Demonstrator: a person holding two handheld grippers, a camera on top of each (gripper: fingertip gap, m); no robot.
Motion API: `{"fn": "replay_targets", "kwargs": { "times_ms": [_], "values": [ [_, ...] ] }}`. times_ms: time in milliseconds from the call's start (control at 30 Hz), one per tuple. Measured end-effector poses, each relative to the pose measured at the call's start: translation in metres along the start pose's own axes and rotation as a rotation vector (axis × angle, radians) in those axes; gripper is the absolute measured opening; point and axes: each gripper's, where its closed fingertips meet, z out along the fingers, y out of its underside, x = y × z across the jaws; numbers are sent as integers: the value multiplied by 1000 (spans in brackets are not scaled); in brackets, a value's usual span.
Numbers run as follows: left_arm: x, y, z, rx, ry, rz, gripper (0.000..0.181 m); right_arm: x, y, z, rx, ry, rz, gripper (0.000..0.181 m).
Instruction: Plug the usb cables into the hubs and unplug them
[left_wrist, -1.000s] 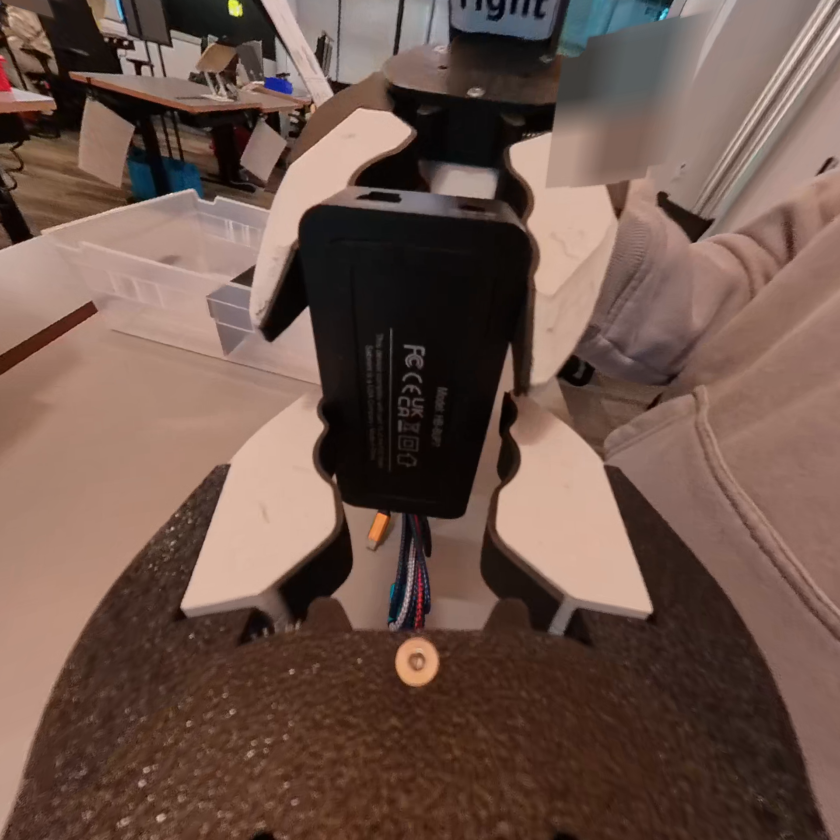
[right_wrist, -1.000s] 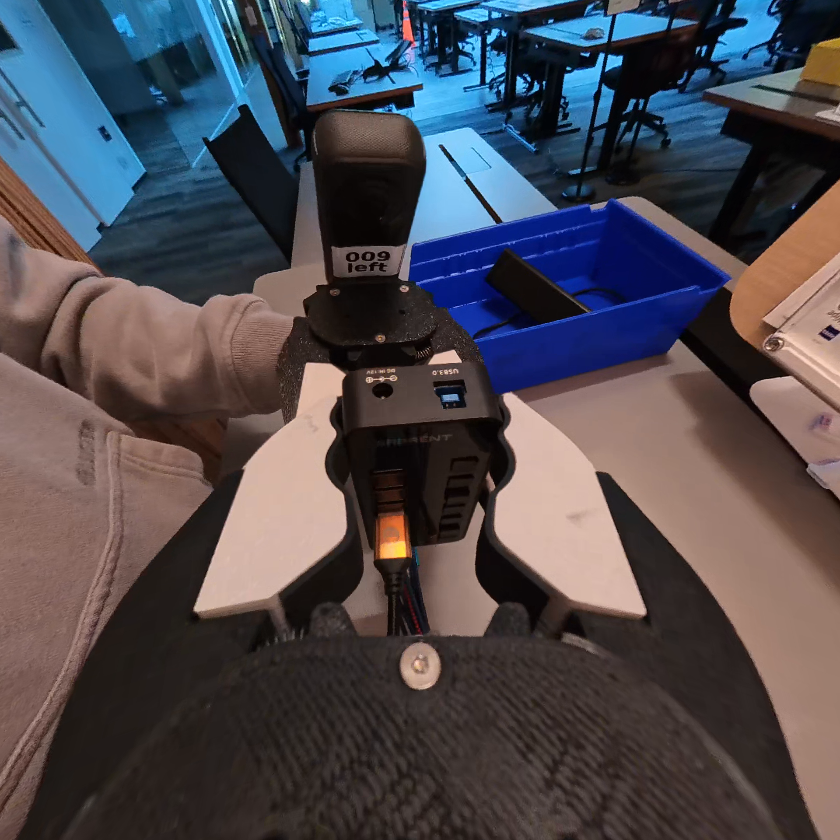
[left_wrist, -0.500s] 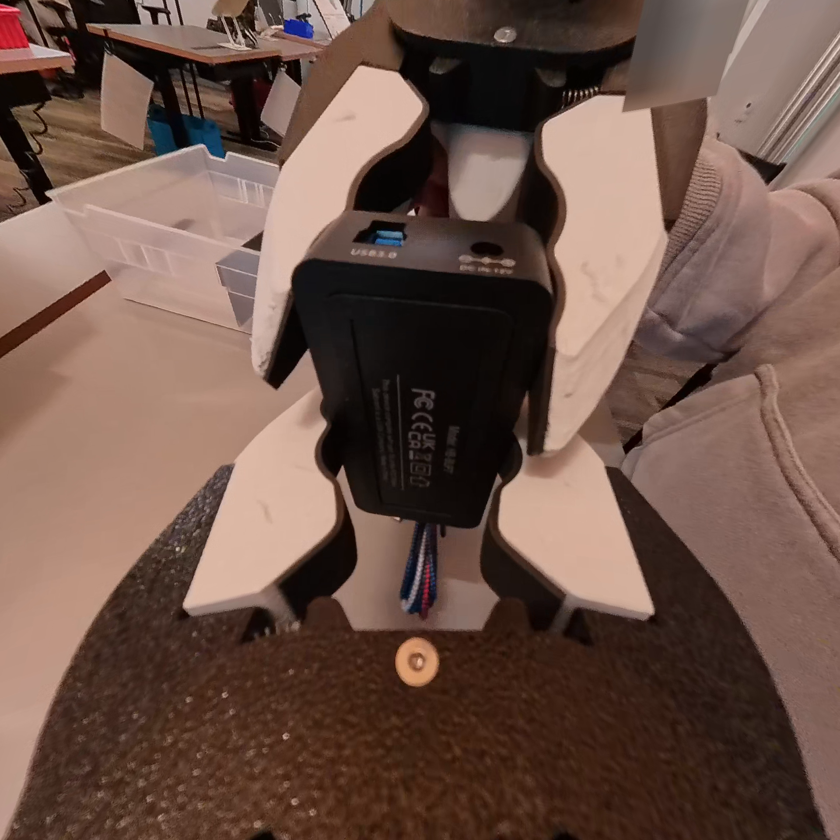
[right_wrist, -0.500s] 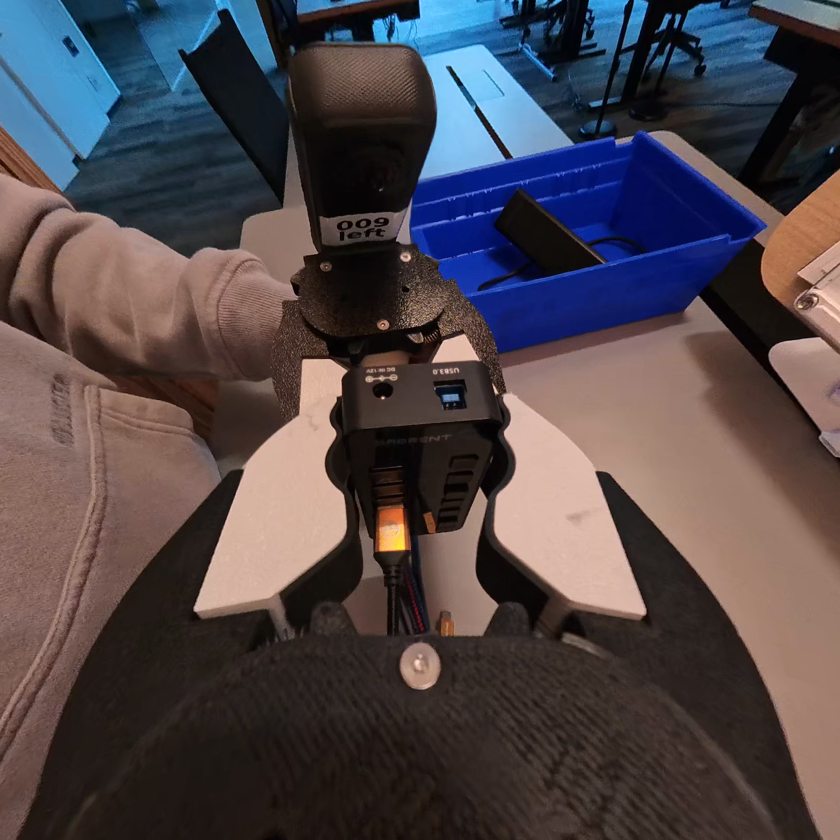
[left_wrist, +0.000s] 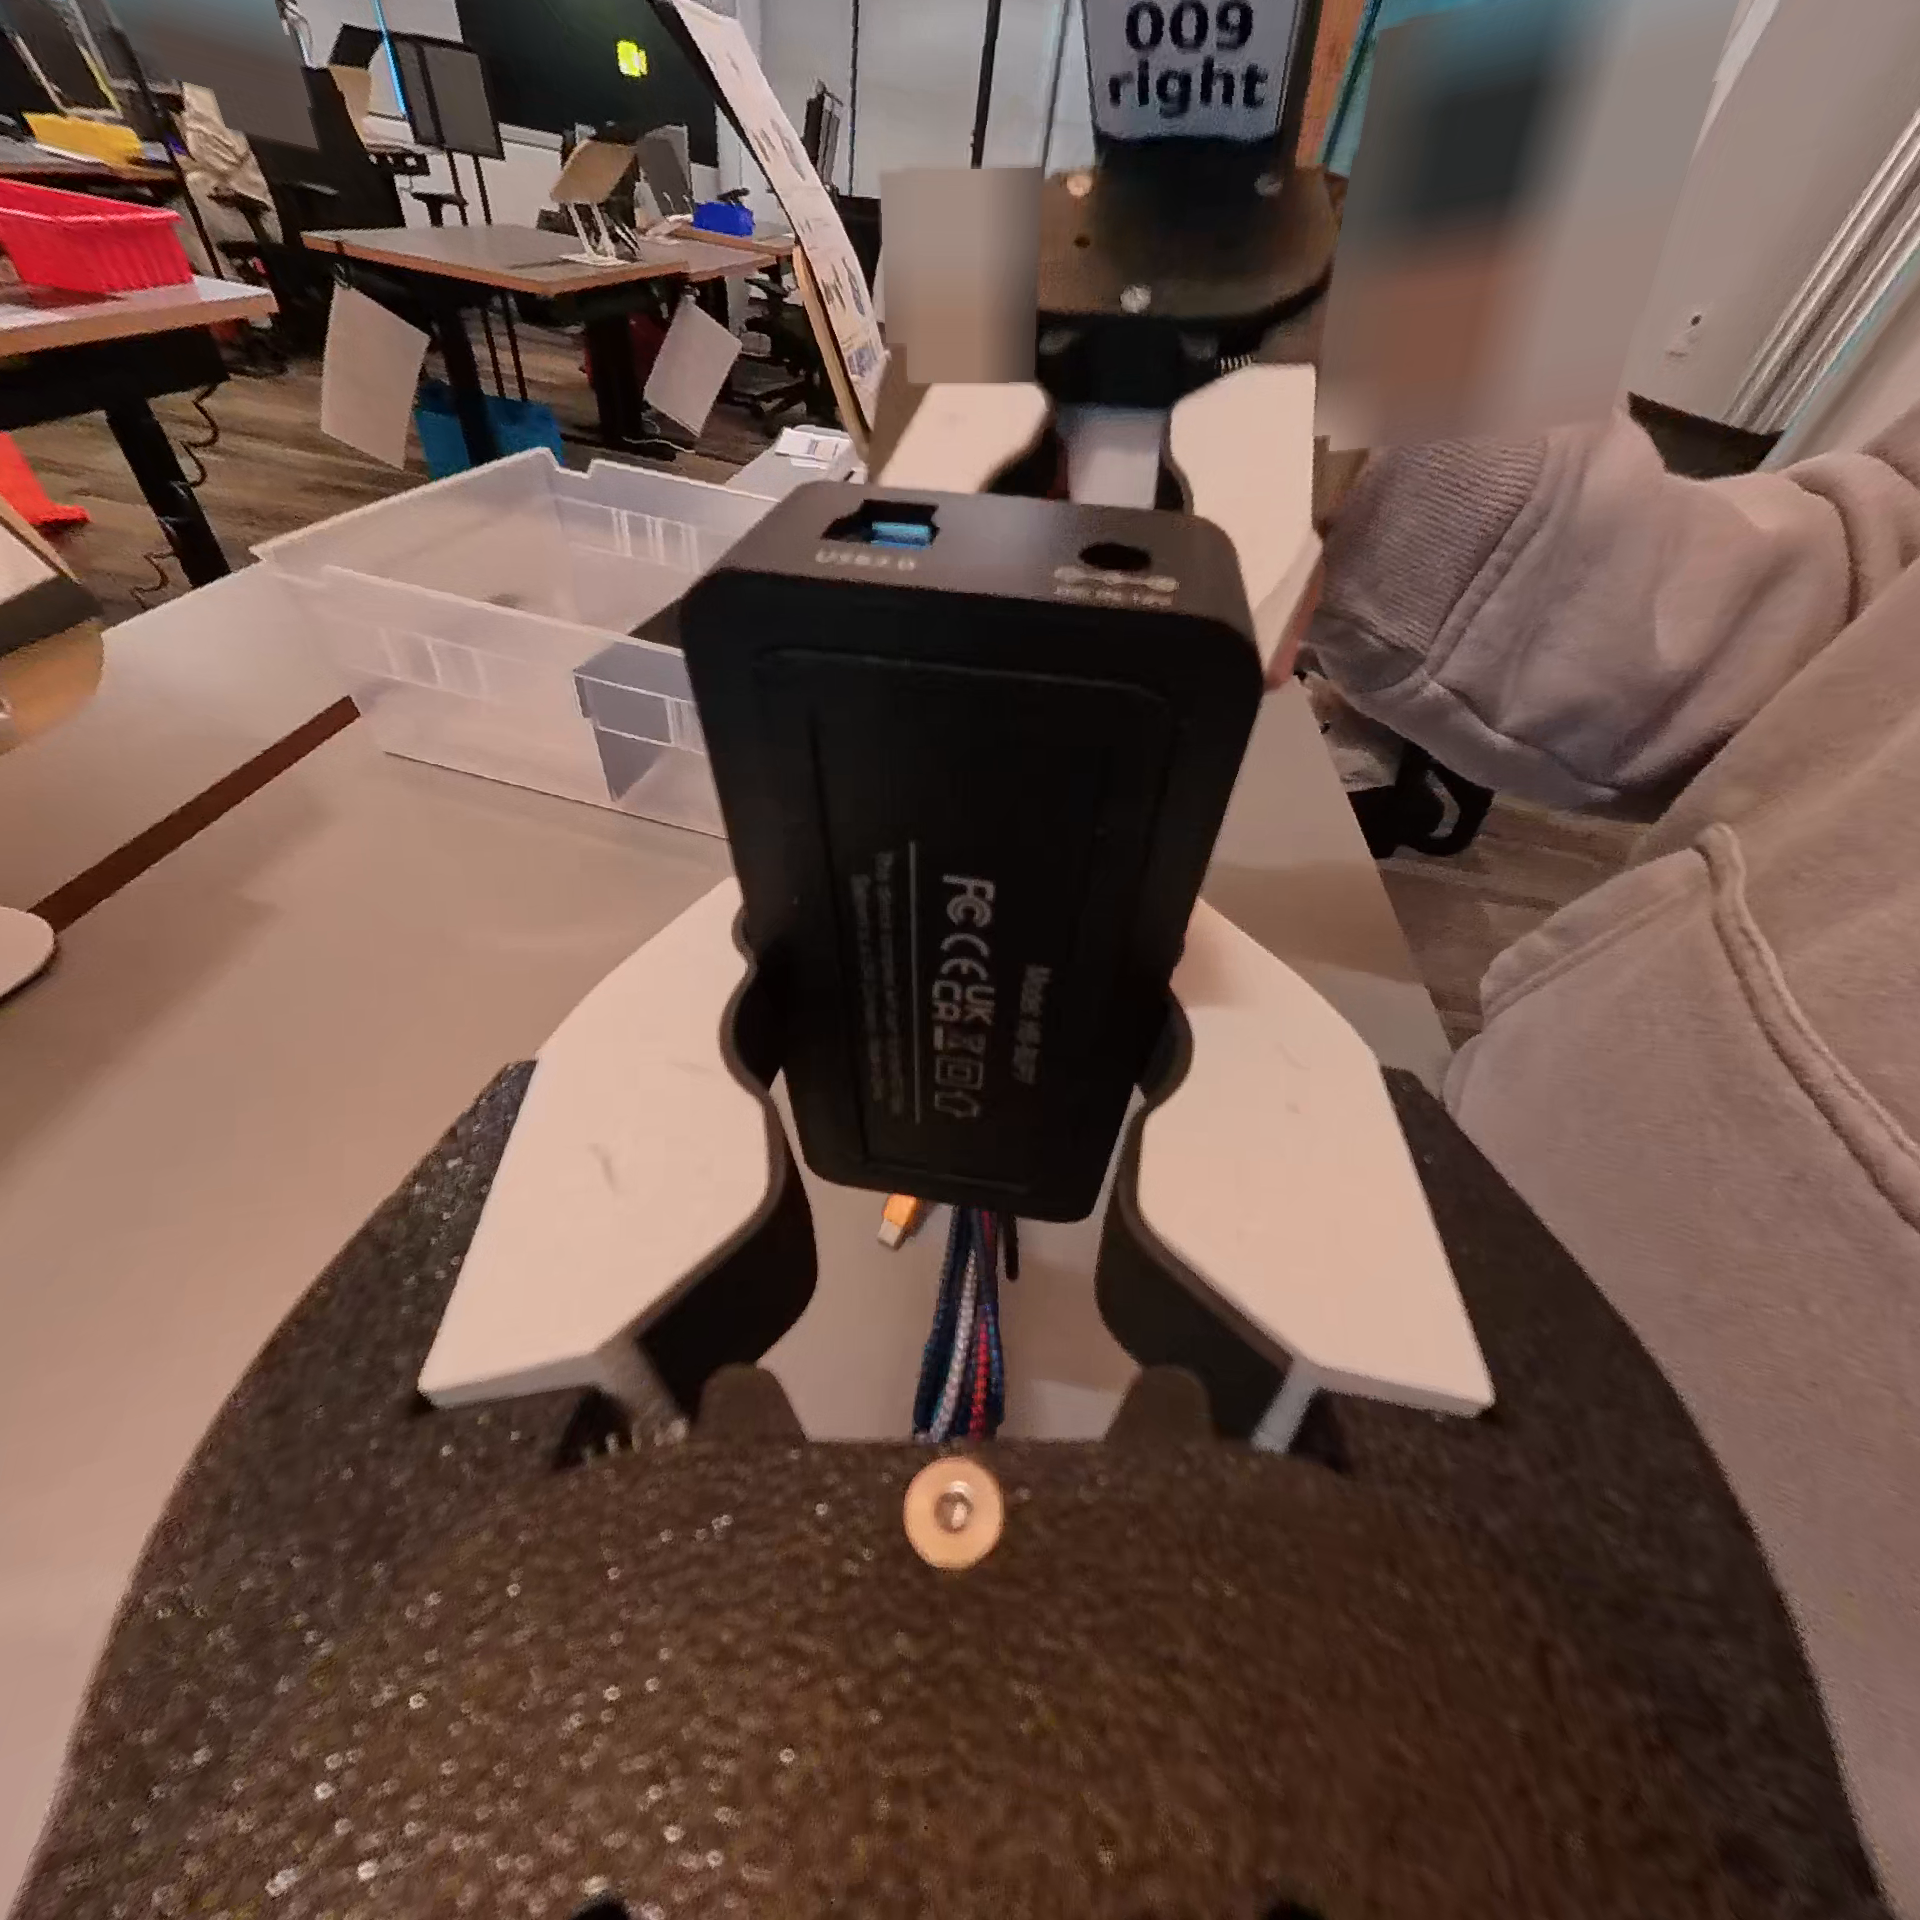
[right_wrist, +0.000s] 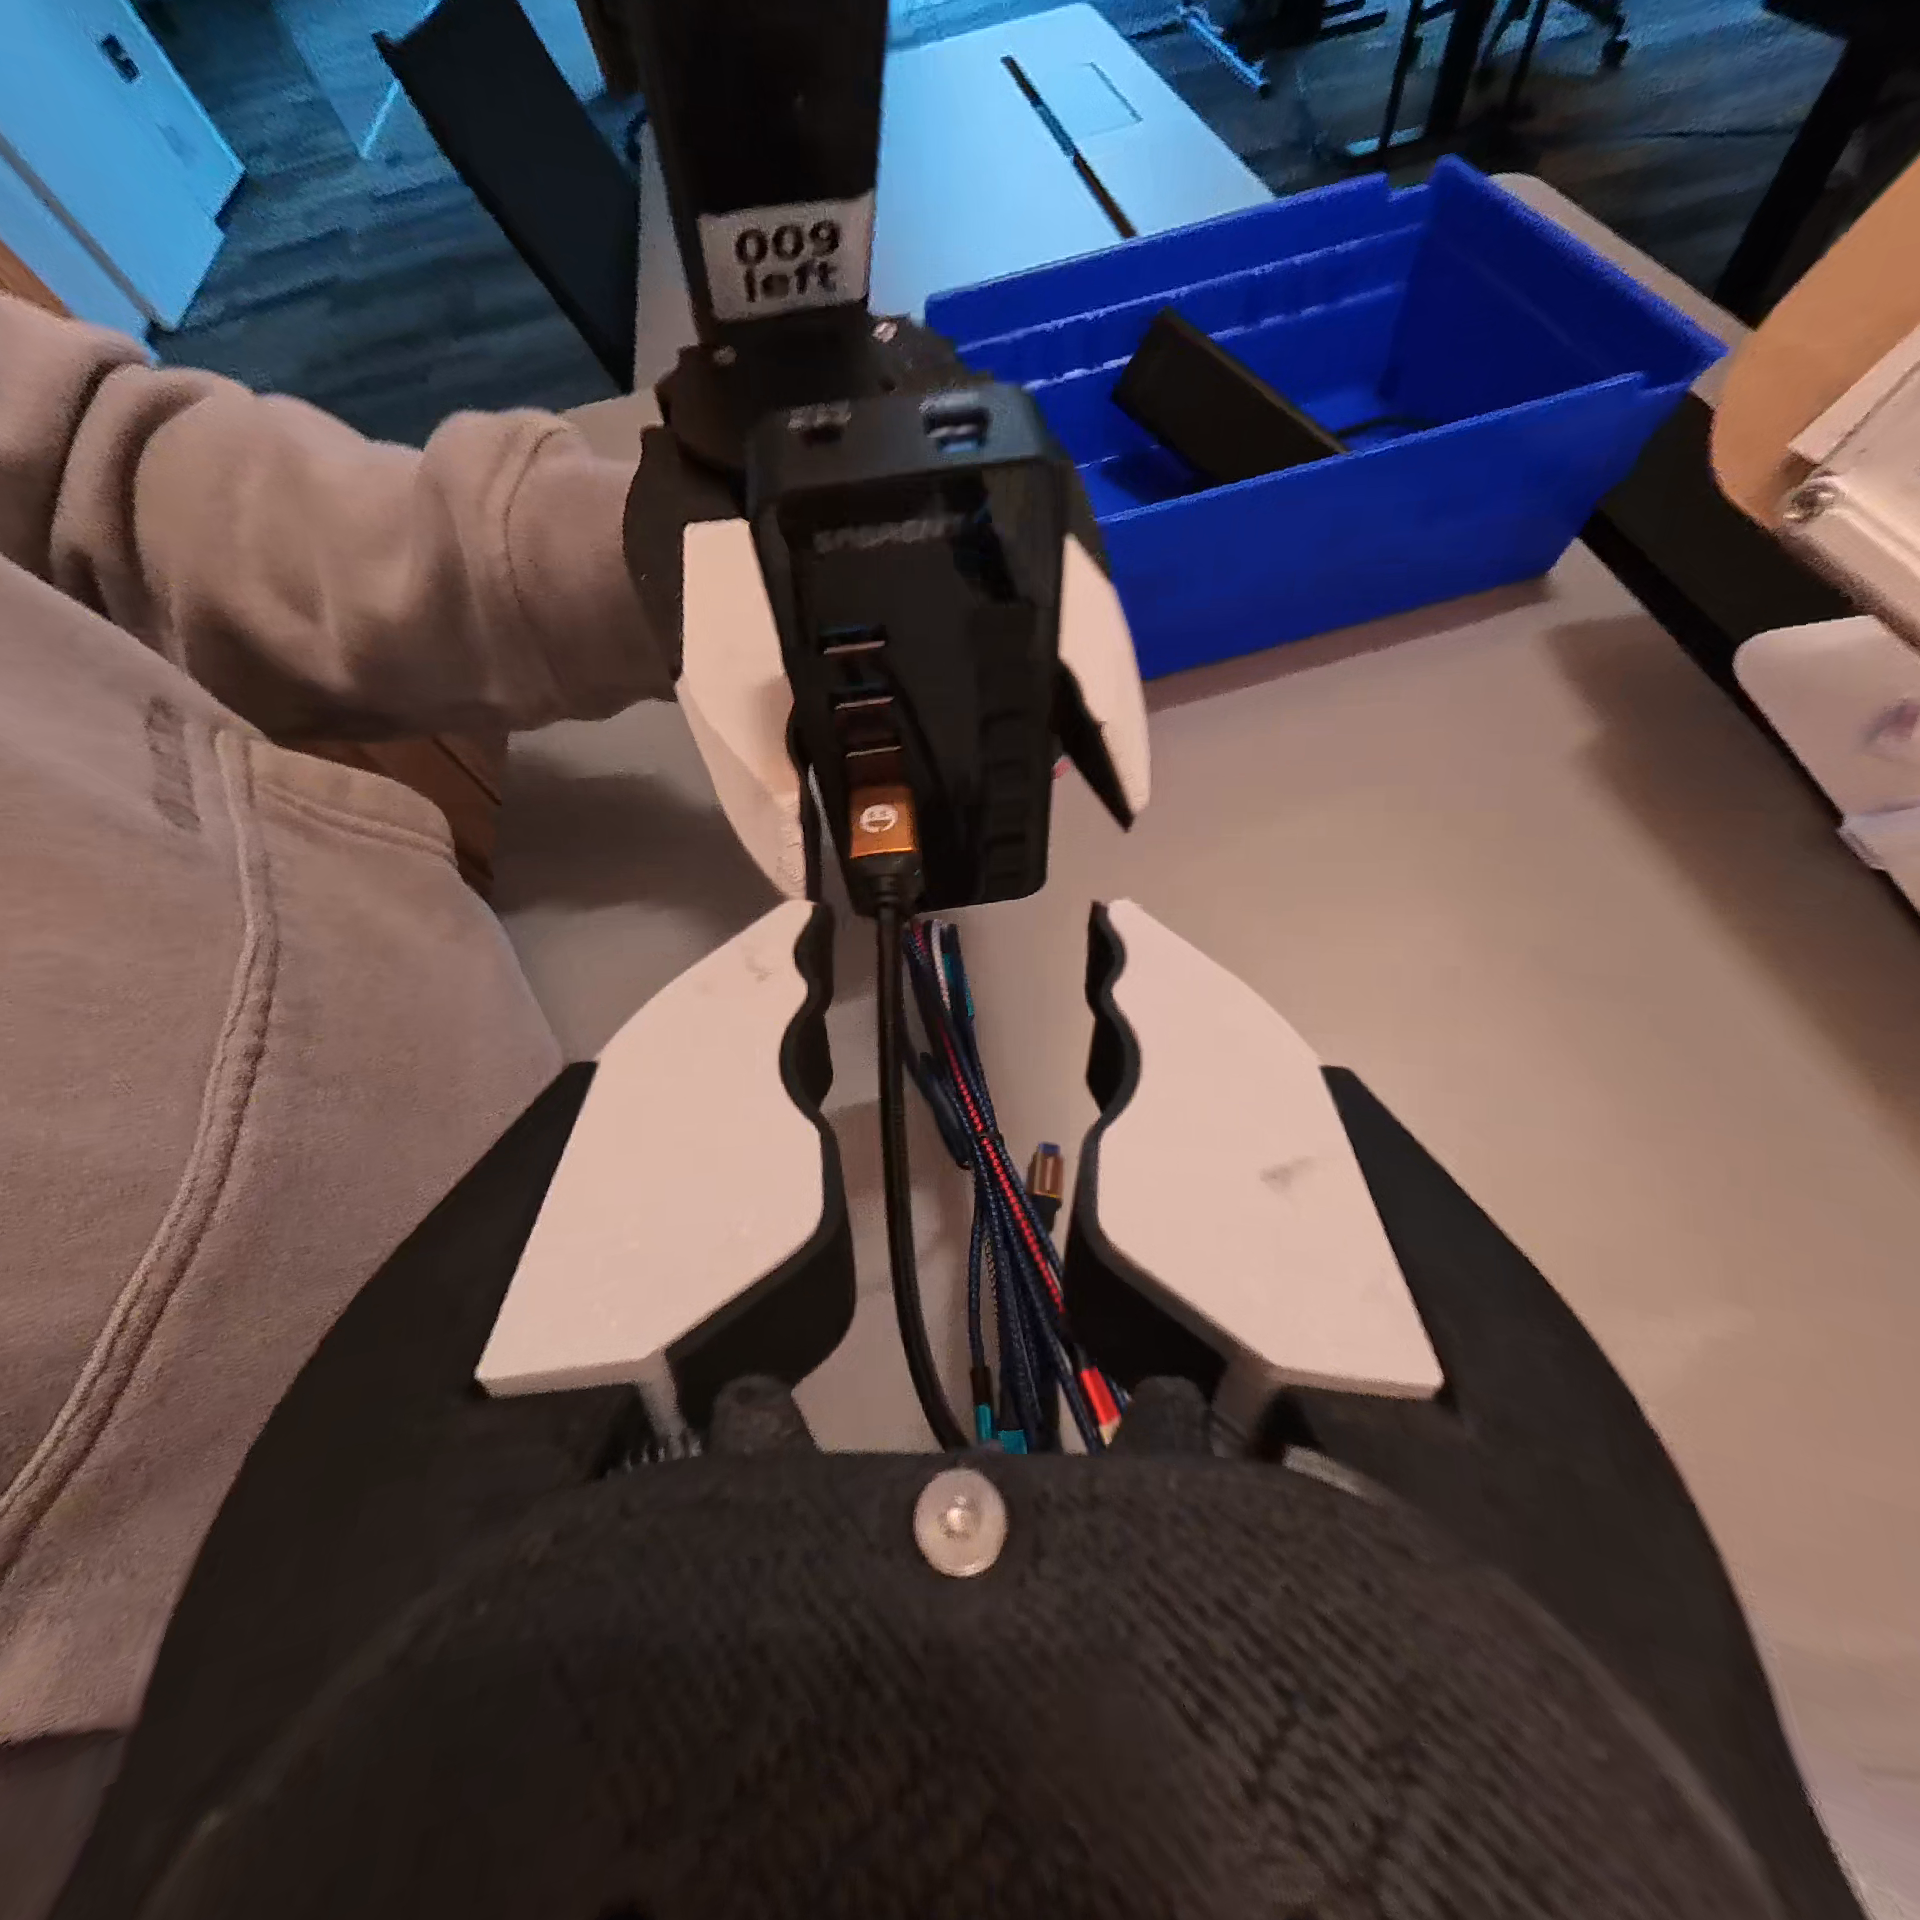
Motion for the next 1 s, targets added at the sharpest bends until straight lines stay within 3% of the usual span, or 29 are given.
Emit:
{"fn": "replay_targets", "kwargs": {
  "times_ms": [67, 133, 233, 667, 733, 767, 833, 933, 1000],
  "values": [
    [-1, -1, 1, -1, -9, 16, 67, -5, 4, 8, -4, -1, -14, 45],
    [-2, 0, 0, 0, -13, 19, 67, -12, 4, 13, 17, -16, -36, 26],
    [1, 1, 0, 12, -2, 10, 67, -13, -2, 14, 89, 0, -28, 15],
    [3, 2, -2, 66, -13, 30, 67, -17, 4, 13, 66, -5, -1, 5],
    [-3, 6, -10, 82, -40, 3, 67, -12, 2, 4, 68, 61, -44, 1],
    [-9, 7, -19, 101, -64, -24, 67, -6, 14, -4, -10, 94, -63, 0],
    [-15, 6, -34, 106, -86, -33, 67, 1, 34, -18, -105, 91, -32, 0],
    [-5, -4, -34, 79, -70, 45, 67, -11, 0, -23, 91, 24, 17, 0],
    [1, -9, -28, 92, -42, 63, 67, -16, -12, -12, 110, 27, -27, 20]
  ]
}}
